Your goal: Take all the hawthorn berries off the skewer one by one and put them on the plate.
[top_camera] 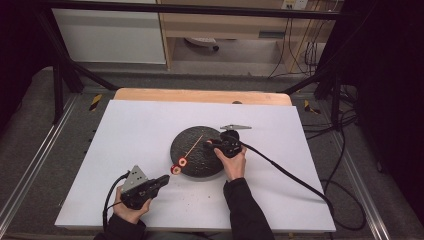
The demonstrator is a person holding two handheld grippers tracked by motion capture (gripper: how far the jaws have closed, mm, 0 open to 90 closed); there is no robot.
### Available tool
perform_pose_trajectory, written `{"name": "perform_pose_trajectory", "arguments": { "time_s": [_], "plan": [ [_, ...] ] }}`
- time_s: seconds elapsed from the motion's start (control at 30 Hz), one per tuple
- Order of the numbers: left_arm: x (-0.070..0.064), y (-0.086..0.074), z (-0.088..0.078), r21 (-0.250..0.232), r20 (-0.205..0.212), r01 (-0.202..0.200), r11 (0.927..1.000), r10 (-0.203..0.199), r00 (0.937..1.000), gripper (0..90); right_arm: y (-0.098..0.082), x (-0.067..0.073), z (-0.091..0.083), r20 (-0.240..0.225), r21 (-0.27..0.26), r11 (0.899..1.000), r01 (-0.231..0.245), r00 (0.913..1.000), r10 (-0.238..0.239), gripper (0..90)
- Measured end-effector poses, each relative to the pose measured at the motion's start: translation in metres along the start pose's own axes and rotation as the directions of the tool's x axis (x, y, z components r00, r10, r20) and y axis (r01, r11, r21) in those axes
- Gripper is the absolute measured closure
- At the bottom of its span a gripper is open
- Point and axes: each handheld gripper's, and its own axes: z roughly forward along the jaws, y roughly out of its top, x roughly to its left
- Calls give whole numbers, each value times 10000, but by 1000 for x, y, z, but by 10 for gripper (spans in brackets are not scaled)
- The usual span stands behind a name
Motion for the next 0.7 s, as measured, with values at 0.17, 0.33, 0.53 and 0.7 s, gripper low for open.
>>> {"name": "perform_pose_trajectory", "arguments": {
  "time_s": [0.17, 0.33, 0.53, 0.7],
  "plan": [
    [0, 0, 0, 20, 6, 3, 10000, -3, 10000, 884, -9, 1, 8, 238, 477, 9985, 259, 9994, -271, 588],
    [0, 0, 1, 29, 3, 0, 10000, 0, 10000, 884, -13, 1, 10, 318, 656, 9970, 404, 9986, -425, 546],
    [0, 0, 1, 14, 2, 32, 10000, -32, 10000, 884, -8, 5, 0, 304, 278, 9972, 699, 9970, -707, 444],
    [0, 0, 1, 18, -7, 65, 10000, -65, 10000, 884, -2, 15, -18, -119, -170, 9951, 976, 9951, -978, 269]
  ]
}}
